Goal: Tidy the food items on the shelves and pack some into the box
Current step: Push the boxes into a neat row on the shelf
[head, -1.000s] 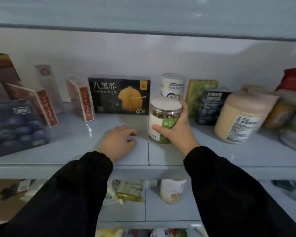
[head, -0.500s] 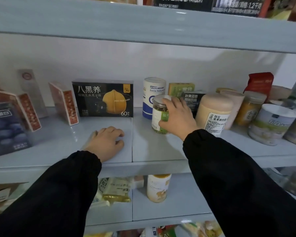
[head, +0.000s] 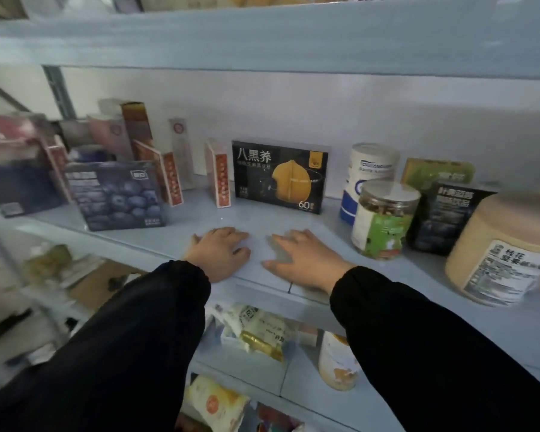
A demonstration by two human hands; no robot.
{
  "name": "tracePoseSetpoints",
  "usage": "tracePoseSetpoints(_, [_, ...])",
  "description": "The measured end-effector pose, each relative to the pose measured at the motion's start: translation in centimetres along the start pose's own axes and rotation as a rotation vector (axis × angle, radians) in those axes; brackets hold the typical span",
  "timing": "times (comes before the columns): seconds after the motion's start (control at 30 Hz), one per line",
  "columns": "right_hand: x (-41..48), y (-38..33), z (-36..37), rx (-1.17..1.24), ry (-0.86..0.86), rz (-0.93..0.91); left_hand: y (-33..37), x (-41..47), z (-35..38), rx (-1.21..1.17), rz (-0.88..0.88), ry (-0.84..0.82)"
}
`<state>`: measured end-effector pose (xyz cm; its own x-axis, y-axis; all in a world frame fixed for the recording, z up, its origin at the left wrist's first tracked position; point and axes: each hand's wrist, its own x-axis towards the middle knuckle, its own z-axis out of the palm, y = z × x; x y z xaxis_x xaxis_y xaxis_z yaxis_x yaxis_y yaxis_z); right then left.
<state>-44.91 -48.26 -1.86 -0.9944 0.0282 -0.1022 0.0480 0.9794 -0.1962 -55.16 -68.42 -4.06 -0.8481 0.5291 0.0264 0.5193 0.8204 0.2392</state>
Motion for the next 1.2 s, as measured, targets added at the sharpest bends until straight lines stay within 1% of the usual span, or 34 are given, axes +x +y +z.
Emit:
tracePoseSetpoints(0.1, [2.6, -1.2, 0.5, -0.048, -0.040, -0.073, -3.2, -1.7, -0.6, 0.035, -0.158, 0.021])
tracePoseSetpoints(0.17, [4.1, -2.2, 0.4, -0.065, -0.031, -0.109, -5.1, -2.6, -0.9, 0.085, -0.196, 0.036])
tracePoseSetpoints(0.3, [7.5, -4.1, 0.4, -0.022, 0.000, -0.120, -7.1, -2.6, -1.4, 0.132, -0.175, 0.047])
tracePoseSetpoints(0.43, [11.9, -6.0, 0.1, 0.108, 0.022, -0.012, -8.5, -0.3, -1.9, 0.138, -0.045, 0.075])
tracePoseSetpoints(0.5, [14.1, -6.7, 0.2, 0.280, 0.070, 0.060, -8.9, 0.7, -2.0, 0.149, 0.012, 0.078])
tracePoseSetpoints(0.57, [16.1, -7.3, 0.4, 0.490, 0.147, 0.132, -9.2, 1.0, -1.4, 0.120, 0.071, 0.154])
tracePoseSetpoints(0.67, [18.6, -8.0, 0.4, 0.671, 0.310, 0.190, -10.0, 1.4, -0.2, 0.049, 0.112, 0.260])
tracePoseSetpoints(0.77, [20.9, -9.1, 0.3, 0.721, 0.418, 0.230, -10.4, 1.9, 0.1, 0.036, 0.140, 0.294])
tracePoseSetpoints(0.87, [22.7, -9.7, 0.6, 0.641, 0.422, 0.267, -10.5, 1.9, 0.2, 0.027, 0.137, 0.273])
tracePoseSetpoints(1.0, [22.5, -9.8, 0.4, 0.711, 0.465, 0.231, -10.7, 1.9, 0.1, -0.032, 0.134, 0.286])
tracePoseSetpoints(1.07, [21.2, -9.3, 0.3, 0.794, 0.450, 0.193, -10.7, 1.9, 0.1, -0.044, 0.126, 0.297])
tracePoseSetpoints(1.2, [17.1, -7.3, 0.0, 0.865, 0.395, 0.101, -10.6, 1.8, 0.3, -0.081, 0.125, 0.364])
